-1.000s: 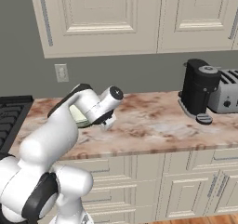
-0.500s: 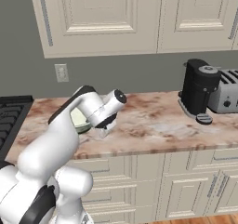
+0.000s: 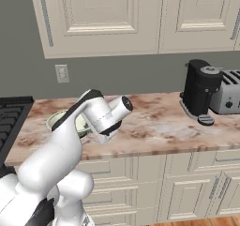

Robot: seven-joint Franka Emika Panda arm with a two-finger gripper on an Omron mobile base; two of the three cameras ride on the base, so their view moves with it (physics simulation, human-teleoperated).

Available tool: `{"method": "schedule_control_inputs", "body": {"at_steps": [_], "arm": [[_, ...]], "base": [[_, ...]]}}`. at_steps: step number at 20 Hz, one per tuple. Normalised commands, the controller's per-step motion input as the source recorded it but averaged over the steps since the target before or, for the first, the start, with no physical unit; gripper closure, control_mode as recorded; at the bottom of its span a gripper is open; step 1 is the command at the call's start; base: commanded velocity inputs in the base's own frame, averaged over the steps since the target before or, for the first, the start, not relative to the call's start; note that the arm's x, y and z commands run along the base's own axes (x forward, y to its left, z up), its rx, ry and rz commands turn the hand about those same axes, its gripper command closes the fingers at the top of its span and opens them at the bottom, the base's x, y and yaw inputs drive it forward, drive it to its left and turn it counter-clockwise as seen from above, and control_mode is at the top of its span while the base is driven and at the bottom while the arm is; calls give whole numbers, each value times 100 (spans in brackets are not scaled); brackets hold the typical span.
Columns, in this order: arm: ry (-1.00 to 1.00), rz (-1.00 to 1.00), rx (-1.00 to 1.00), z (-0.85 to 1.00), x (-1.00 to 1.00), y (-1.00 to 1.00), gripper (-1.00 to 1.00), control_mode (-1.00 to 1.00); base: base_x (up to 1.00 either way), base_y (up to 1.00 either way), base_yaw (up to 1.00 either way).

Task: Pick the cup and bowl from the counter and place them on the counter next to the sink.

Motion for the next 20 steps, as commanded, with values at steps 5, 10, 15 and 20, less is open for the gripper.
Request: {"method": "schedule_control_inputs", "body": {"at_steps": [5,10,15,20], "arm": [[0,7,10,1,-45,0,100,-100],[-1,3,8,0,-47,4,100,-100],[-15,1,2,0,-40,10,100,-100],[-9,1,0,0,-25,8,100,-100]], "base": [[0,0,0],[0,0,0],[0,0,0],[0,0,0]]}}
